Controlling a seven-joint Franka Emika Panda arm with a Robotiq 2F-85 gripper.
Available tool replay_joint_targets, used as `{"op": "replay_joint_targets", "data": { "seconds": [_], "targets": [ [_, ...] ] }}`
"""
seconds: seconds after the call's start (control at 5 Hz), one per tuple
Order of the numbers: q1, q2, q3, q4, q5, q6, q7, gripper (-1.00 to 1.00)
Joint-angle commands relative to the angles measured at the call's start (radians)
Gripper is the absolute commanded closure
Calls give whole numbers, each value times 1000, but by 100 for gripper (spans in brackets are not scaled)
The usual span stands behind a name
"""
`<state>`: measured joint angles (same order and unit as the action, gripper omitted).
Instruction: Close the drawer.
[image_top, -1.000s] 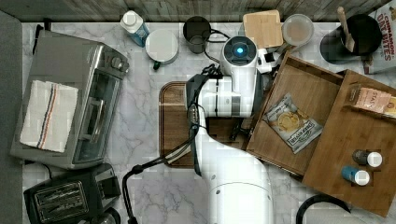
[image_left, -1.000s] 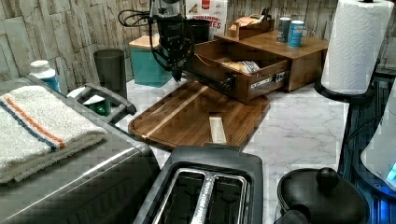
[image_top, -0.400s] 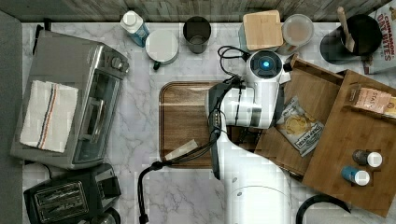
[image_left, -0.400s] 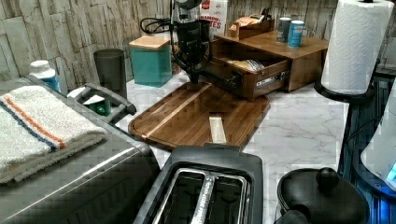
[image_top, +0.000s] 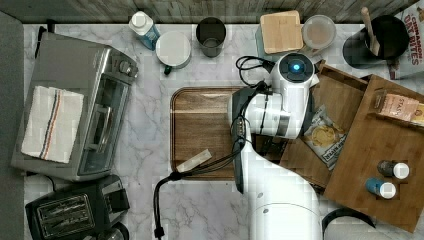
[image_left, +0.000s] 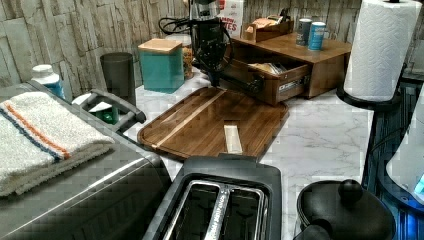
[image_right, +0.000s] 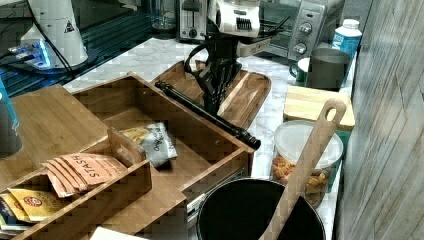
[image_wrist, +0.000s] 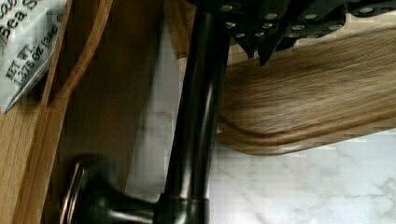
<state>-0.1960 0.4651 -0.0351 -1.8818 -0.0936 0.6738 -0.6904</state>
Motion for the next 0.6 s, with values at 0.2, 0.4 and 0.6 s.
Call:
{"op": "replay_joint_targets", "data": {
  "seconds": [0.2, 0.4, 0.6],
  "targets": [
    [-253, -58, -148, 62, 50, -62, -193, 100],
    [-306, -22, -167, 115, 96, -97, -176, 100],
    [-302, -63, -210, 31, 38, 28, -95, 100]
  ]
}}
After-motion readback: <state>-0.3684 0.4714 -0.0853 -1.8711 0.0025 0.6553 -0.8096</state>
